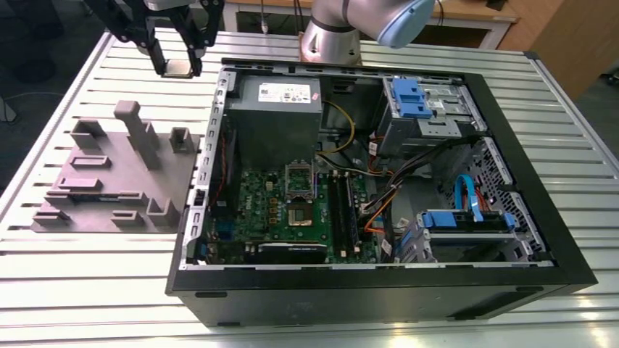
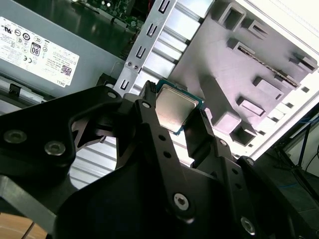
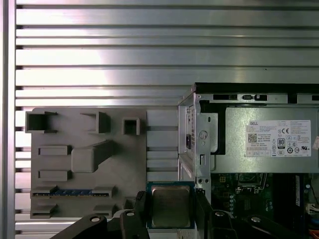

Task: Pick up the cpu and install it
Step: 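Pick up the cpu and move it towards the insertion slot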

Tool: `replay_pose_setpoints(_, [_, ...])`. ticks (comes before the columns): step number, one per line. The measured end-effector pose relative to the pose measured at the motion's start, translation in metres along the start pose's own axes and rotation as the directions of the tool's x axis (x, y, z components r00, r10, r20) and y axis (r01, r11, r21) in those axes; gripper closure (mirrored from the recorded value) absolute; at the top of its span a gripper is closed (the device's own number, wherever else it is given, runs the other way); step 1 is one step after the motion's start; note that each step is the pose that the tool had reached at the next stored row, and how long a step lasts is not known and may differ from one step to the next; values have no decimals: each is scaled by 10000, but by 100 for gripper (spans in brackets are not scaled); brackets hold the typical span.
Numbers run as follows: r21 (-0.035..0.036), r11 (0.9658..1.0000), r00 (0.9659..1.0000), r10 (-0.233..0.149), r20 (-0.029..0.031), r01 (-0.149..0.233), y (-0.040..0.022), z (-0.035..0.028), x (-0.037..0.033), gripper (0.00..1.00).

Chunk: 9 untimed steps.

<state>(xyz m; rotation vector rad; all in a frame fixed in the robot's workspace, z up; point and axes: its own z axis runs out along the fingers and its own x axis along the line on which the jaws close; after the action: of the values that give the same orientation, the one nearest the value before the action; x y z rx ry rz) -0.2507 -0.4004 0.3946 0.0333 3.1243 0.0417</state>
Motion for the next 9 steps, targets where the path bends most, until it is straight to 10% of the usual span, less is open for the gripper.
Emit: replay_pose_setpoints(9, [-1,10000,10000,0,0,0,1,1,-35,53])
